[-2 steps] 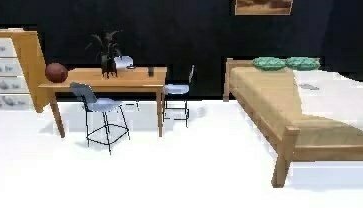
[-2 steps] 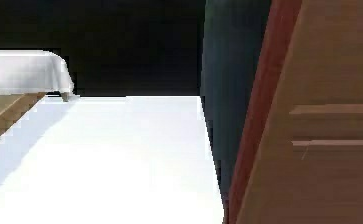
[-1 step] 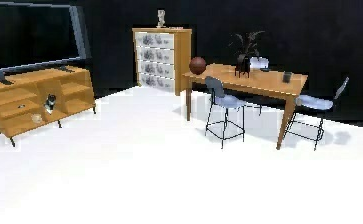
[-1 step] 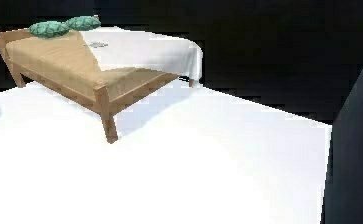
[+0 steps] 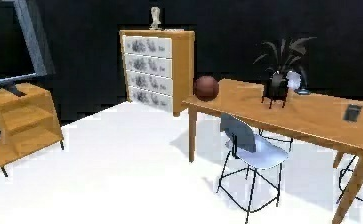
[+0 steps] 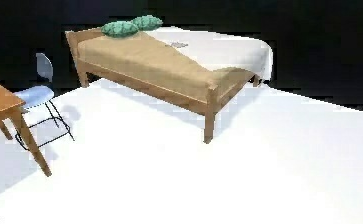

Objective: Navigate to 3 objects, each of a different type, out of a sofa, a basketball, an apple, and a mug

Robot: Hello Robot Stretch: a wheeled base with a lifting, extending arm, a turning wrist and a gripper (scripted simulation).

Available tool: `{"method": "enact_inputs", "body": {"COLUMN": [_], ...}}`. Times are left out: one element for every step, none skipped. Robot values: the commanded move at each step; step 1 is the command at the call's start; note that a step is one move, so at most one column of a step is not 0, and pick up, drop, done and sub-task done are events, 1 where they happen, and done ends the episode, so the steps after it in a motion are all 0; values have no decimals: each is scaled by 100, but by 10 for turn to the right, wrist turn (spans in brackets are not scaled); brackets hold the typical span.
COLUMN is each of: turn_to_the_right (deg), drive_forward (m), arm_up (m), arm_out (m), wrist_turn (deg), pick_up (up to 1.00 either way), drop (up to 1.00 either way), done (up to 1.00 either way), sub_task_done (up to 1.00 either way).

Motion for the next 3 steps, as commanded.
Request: {"method": "enact_inputs", "body": {"turn_to_the_right": [0, 150, 0], "drive_forward": [95, 0, 0], "arm_up": [0, 0, 0], "arm_out": [0, 0, 0], "wrist_turn": [0, 0, 0], "pick_up": [0, 0, 0], "drop": [0, 0, 0], "done": [0, 0, 100], "sub_task_done": [0, 0, 0]}}
